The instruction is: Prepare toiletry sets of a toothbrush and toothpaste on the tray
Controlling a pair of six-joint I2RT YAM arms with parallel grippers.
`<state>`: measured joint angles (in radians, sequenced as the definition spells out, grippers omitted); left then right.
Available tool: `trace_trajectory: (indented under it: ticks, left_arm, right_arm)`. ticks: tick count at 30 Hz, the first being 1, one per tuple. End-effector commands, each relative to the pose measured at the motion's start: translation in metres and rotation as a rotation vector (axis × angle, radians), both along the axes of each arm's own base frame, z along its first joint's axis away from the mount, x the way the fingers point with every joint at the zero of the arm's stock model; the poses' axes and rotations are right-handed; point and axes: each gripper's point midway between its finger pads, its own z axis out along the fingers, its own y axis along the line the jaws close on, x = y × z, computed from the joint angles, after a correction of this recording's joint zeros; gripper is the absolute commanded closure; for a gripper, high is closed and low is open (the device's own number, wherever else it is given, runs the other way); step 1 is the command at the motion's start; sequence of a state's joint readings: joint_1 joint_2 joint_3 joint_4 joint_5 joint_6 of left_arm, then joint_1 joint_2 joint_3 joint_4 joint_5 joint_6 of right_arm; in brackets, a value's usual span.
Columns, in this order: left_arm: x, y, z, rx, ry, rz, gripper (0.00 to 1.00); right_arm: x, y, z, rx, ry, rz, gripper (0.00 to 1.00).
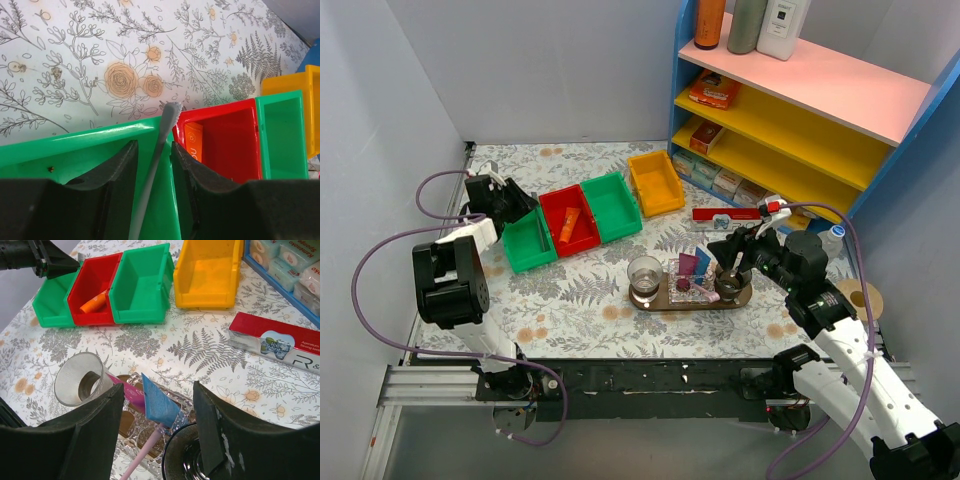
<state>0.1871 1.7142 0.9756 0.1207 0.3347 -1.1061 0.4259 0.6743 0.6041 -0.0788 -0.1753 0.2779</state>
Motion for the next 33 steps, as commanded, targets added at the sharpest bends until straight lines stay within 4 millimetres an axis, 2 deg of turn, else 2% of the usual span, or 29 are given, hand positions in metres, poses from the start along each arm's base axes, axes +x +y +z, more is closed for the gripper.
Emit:
trace_trajectory:
  ticks: [1, 11, 22, 33]
  left_arm:
    - [0.008, 0.002, 0.008, -0.012, -0.024, -0.011, 0.70]
    - [0.009, 0.000, 0.012, -0.028, -0.037, -0.015, 0.88]
    - [0.007, 0.005, 0.026, 0.015, -0.074, -0.002, 0.99]
    - [0.000, 0.011, 0.054, 0.123, -0.192, -0.012, 1.00]
  right_arm:
    - [0.001, 0.004, 0.009, 0.038, -0.039, 0.015, 0.36]
    - [0.000, 0.005, 0.006, 0.045, -0.029, 0.021, 0.37]
    - [-0.002, 0.005, 0.002, 0.047, -0.019, 0.022, 0.37]
    - [-0.002, 0.003, 0.001, 0.043, -0.024, 0.015, 0.37]
